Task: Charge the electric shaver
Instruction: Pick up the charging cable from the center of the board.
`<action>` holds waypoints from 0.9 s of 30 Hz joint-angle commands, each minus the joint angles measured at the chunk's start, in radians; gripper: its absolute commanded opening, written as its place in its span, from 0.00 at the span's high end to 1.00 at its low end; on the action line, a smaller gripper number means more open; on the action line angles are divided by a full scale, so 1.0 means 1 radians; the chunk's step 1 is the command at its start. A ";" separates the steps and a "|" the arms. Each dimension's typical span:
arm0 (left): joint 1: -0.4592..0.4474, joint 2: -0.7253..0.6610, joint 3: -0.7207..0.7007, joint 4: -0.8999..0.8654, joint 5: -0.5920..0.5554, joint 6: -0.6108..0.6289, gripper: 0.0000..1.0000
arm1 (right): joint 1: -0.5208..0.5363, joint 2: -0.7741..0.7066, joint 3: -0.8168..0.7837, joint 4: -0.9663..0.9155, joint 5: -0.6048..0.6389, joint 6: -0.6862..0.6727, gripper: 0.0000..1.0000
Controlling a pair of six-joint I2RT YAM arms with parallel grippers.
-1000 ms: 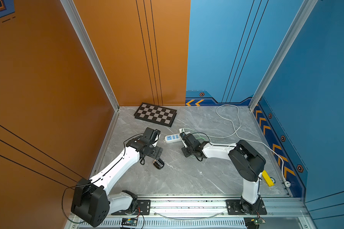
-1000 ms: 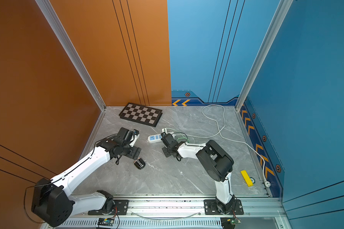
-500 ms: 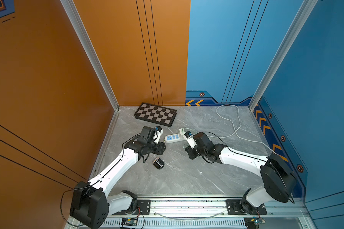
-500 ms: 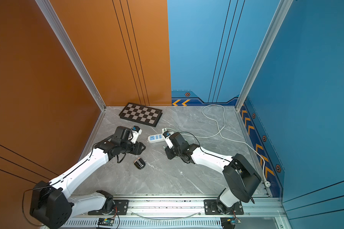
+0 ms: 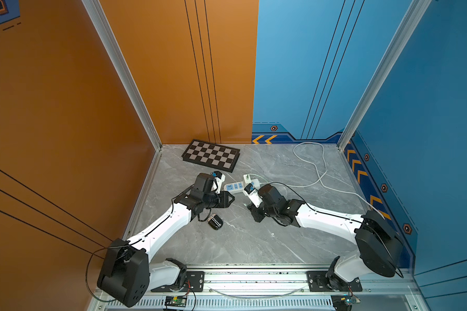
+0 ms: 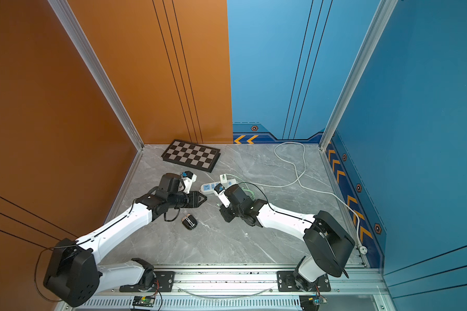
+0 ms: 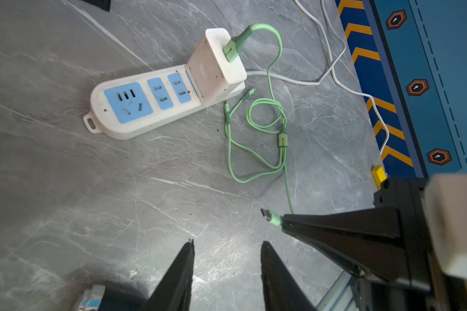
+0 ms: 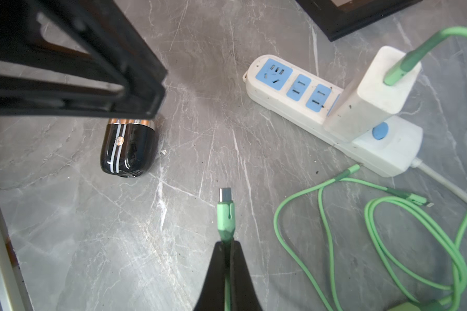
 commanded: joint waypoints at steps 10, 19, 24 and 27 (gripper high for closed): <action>-0.031 0.087 0.002 0.153 0.066 -0.172 0.48 | 0.064 0.024 0.041 0.044 0.186 -0.097 1.00; -0.043 0.140 0.002 0.220 0.090 -0.233 0.48 | 0.096 0.042 0.070 0.074 0.228 -0.130 1.00; -0.046 0.151 0.004 0.235 0.108 -0.243 0.58 | 0.101 0.062 0.081 0.085 0.253 -0.141 1.00; -0.048 0.148 -0.003 0.241 0.111 -0.248 0.66 | 0.104 0.074 0.088 0.096 0.283 -0.143 1.00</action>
